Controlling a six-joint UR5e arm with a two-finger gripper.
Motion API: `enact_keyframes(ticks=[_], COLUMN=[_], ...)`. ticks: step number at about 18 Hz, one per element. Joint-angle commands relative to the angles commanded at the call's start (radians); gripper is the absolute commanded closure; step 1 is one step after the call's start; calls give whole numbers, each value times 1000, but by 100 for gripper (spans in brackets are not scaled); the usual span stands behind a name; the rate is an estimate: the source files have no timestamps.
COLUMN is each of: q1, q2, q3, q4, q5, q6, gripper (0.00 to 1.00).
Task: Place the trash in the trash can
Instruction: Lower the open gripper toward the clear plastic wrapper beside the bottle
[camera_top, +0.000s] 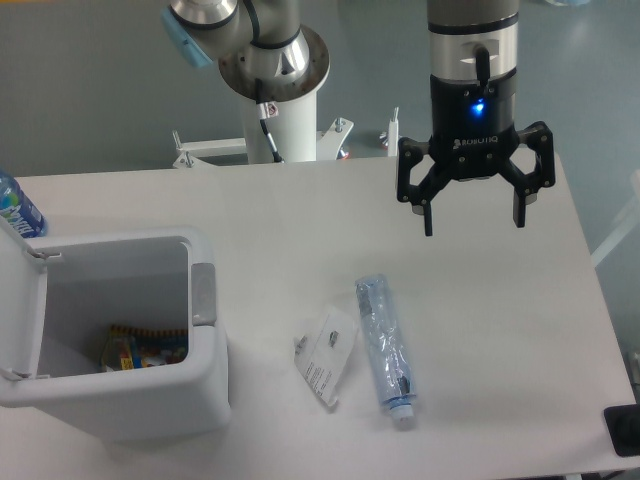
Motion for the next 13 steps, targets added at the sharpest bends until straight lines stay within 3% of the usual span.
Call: enact_keyframes(ticks=[4,10,13], q1=[-2,-6,-8], q2=[-2,-21,-23], q3=[2,-41,-61], q4=[2,126,143], q5=[-2,-2,-2], q6=[-8,-21,-31], gripper=[0,0,0])
